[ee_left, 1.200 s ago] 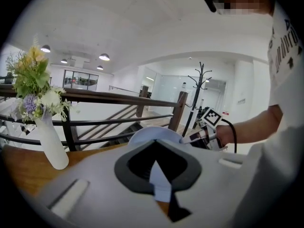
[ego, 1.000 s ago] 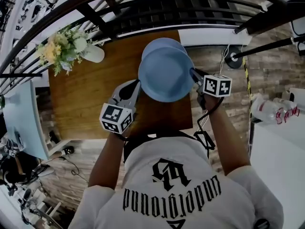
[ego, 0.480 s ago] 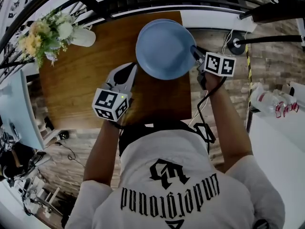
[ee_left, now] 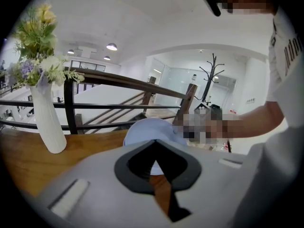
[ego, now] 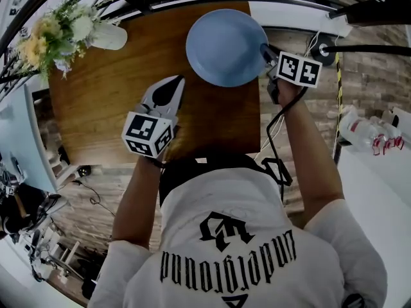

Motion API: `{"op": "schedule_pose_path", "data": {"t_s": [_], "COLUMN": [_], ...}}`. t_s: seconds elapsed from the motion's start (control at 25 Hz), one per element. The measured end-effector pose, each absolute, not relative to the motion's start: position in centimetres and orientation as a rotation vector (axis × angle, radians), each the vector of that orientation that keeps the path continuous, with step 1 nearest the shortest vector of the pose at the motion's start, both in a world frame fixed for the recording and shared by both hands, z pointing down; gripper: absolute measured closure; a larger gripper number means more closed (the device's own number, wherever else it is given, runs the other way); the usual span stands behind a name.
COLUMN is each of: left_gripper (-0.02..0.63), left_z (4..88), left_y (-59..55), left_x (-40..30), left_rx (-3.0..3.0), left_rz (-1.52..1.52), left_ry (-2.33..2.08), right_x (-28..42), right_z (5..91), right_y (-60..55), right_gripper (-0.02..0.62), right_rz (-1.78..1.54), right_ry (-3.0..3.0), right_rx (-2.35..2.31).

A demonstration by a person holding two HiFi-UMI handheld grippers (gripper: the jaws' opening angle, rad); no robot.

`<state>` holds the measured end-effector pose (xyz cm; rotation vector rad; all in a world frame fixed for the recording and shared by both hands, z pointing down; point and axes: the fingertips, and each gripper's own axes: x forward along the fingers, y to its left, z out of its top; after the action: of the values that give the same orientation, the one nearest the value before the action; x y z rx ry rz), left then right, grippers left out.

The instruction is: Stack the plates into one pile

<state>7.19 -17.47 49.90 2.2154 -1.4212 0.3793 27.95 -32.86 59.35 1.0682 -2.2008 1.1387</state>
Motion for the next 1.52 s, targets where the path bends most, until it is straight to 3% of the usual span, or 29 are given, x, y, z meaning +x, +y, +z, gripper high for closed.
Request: {"op": "schedule_pose_path", "data": {"t_s": [0.28, 0.56, 1.52], "left_gripper": [0.56, 0.56, 0.56], "left_z": [50.3, 50.6, 48.1], "left_y": [-16.7, -16.3, -15.7], "left_x": [6.1, 6.0, 7.8], "left_rx": [2.193, 2.188, 2.247], "left_rz": [0.378, 0.378, 0.373], "left_ry": [-1.431, -1.419, -1.415], "right_x": [26.7, 27.2, 26.4], "right_z": [59.6, 60.2, 56.2], "right_y": [-33.4, -33.4, -29.0], "right_gripper": [0.536, 0.452, 0.457], "right_rz": [1.062, 0.957, 0.826], "right_ry": [-2.191, -2.161, -2.248], "right_rx": [1.062, 1.108, 1.015]}}
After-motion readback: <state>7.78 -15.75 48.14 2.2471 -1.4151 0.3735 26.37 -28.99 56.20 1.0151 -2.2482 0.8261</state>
